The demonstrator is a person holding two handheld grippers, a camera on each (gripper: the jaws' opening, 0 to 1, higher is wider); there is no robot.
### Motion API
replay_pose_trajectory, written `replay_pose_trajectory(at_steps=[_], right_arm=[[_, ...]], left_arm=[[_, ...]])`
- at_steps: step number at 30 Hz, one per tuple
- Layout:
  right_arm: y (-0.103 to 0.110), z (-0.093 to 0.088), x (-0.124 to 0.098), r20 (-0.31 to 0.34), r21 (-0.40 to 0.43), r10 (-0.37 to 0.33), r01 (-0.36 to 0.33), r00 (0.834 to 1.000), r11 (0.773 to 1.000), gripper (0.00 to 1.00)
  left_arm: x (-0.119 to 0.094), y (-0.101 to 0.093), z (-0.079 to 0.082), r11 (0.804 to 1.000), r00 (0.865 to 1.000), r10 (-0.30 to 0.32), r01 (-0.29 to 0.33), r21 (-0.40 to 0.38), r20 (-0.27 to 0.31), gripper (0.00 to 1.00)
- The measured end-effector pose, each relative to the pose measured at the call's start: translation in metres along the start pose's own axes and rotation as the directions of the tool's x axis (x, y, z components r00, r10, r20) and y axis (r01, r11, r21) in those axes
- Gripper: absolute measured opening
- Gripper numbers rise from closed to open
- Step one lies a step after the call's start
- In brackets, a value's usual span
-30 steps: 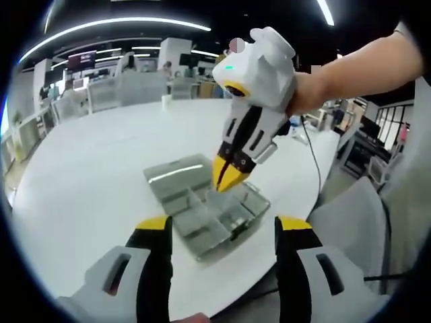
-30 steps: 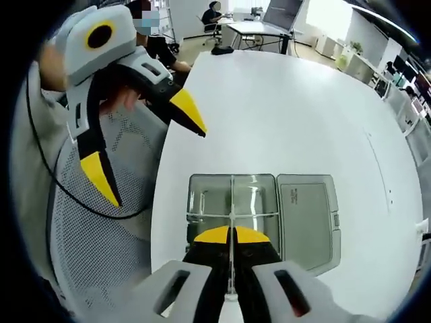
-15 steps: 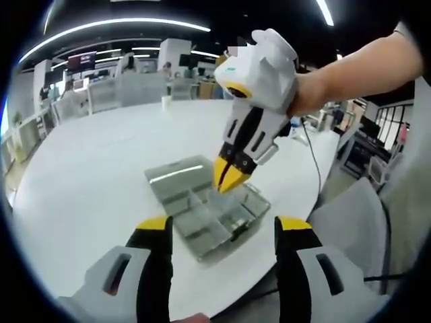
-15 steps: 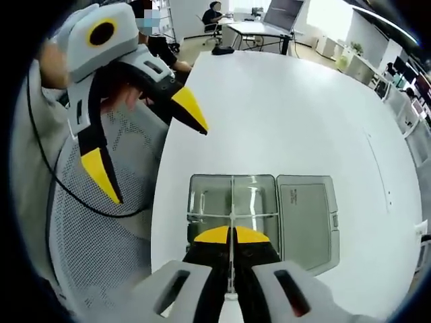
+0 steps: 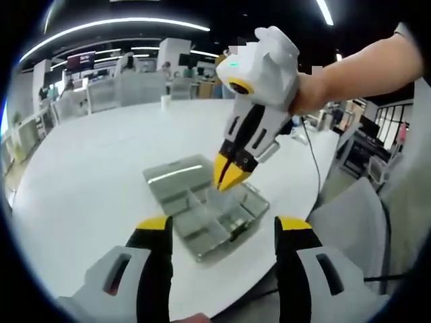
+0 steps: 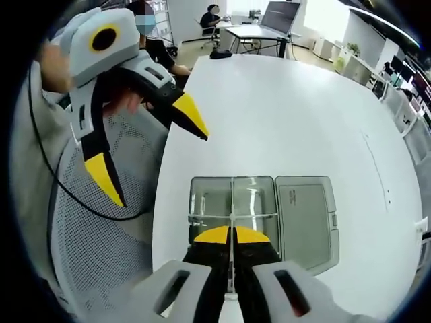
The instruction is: Insert the divider into the dual guide fixture by aligning both edges with the guide slots and pushing it downward to the bottom, including one-sided entry, uneven engagement, binding, and posture correction.
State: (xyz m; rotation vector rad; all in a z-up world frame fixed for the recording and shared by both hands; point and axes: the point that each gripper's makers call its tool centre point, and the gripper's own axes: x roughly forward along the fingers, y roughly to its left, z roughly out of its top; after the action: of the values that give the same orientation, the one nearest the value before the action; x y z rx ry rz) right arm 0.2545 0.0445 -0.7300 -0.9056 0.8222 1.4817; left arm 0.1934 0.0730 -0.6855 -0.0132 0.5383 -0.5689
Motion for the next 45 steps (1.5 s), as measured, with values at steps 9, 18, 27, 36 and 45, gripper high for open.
replay_pose_trajectory(at_steps=[9,18,27,36,45], right_arm=[[-0.0009,-0.0013,-0.0005,0.012,0.001,0.002,-0.002,1.000,1.000,0.00],[-0.0014,-0.0045,0.0028,0.022,0.001,0.005,-0.005,1.000,1.000,0.00],[0.0001,-0.0015,0.0042,0.031,0.006,0.005,-0.006,1.000,1.000,0.00],[-0.0029,-0.0026,0.0061,0.026,-0.048,0.005,-0.003,1.000,0.999,0.00],[-0.0025,-0.0023,0.0040,0.032,-0.052,0.007,-0.006,0.999,0.999,0.00]], left_arm=[[0.0010,-0.0006,-0.0008,1.000,1.000,-0.003,0.003,0.001,-0.001,0.59],[0.0006,-0.0015,-0.0005,1.000,1.000,-0.002,0.002,0.003,-0.003,0.59],[0.0018,-0.0005,-0.0015,1.000,1.000,-0.001,0.001,0.002,-0.003,0.59],[0.0017,0.0000,-0.0019,1.000,1.000,0.001,-0.001,-0.002,-0.002,0.59],[0.0013,0.0015,-0.0011,1.000,1.000,0.002,-0.002,0.002,-0.003,0.59]])
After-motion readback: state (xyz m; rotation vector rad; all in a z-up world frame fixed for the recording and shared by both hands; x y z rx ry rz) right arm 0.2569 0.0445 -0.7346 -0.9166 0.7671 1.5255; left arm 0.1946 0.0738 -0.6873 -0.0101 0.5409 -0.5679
